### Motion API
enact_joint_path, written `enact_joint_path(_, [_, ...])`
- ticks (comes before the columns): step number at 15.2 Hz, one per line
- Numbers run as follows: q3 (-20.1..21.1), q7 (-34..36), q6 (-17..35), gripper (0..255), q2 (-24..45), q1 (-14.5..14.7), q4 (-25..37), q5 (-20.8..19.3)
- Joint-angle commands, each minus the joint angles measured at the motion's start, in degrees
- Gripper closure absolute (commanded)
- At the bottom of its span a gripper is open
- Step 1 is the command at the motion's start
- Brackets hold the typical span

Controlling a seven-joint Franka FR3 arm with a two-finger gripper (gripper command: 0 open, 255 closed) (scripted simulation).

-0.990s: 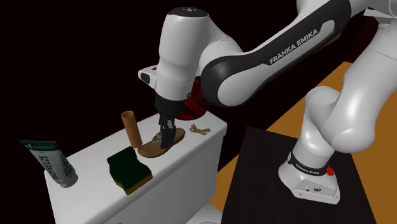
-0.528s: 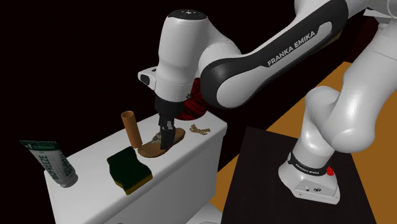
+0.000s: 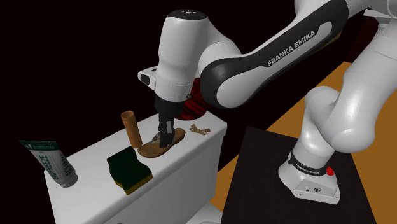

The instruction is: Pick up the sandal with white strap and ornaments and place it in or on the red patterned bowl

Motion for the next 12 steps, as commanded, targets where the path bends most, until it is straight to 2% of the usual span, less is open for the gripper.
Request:
enact_joint_path(1, [0.0,0.0,0.0,255,0.0,0.0,0.0,0.0])
enact_joint_path(3, [0.0,0.0,0.0,255,0.0,0.0,0.0,0.0])
enact_joint_path(12, [-0.6,-1.0,-7.2,255,-2.6,0.2,4.7,0.8])
